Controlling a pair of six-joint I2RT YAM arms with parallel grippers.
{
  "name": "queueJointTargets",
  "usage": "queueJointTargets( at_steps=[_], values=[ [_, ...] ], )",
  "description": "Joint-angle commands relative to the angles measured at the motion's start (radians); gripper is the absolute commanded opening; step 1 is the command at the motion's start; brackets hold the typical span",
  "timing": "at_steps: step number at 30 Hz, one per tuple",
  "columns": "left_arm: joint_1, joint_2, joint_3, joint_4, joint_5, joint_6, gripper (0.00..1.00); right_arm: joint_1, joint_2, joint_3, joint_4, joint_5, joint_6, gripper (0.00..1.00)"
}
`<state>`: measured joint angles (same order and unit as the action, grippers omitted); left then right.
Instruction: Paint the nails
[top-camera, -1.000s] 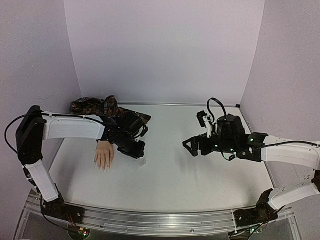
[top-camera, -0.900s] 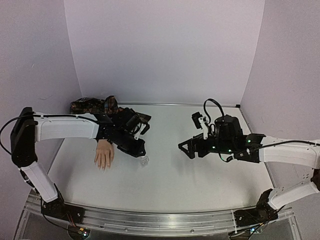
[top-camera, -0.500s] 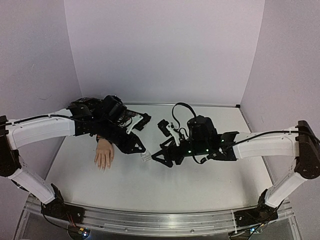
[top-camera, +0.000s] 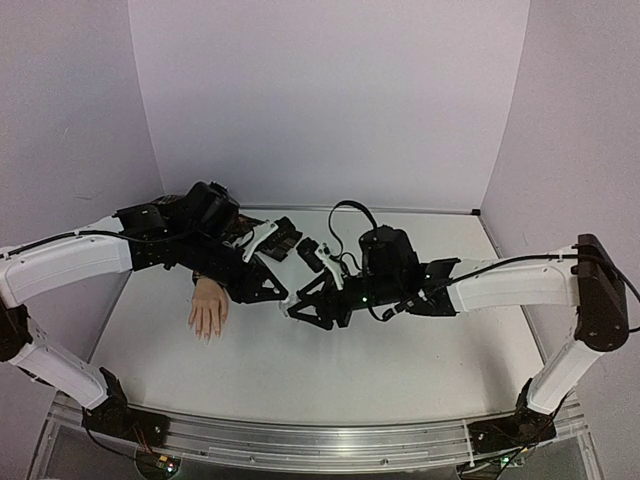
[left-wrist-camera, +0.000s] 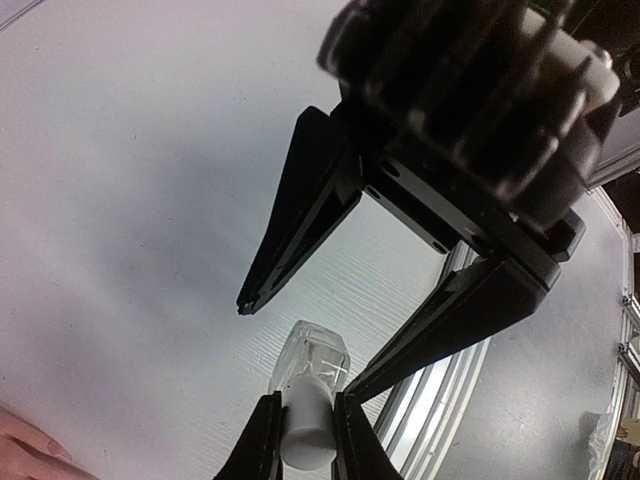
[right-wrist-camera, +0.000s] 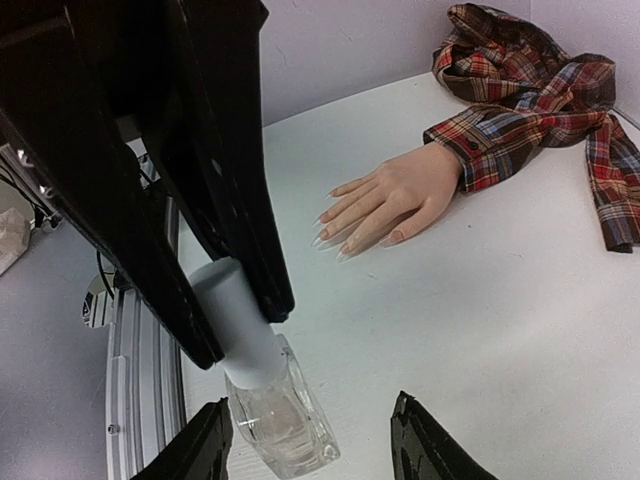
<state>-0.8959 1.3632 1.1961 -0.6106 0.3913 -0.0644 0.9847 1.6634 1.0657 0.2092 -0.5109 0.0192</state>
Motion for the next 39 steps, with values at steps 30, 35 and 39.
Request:
queueJointTargets(
  at_steps=[30,35,39],
  values=[
    [0.0,-0.055,-0.009,0.077,-0.004,-0.021,0.1,0.042,0.006,0.034,0.091,0.051,0.006,0.0],
    [0.001,-0.127,-0.077,0.201,-0.041,-0.143,0.51,0.047,-0.068,-0.036,0.154,0.149,0.025,0.0],
    [0.001,-0.229,-0.192,0.394,-0.009,-0.28,0.68,0.048,-0.154,-0.086,0.169,0.197,0.091,0.0]
  ],
)
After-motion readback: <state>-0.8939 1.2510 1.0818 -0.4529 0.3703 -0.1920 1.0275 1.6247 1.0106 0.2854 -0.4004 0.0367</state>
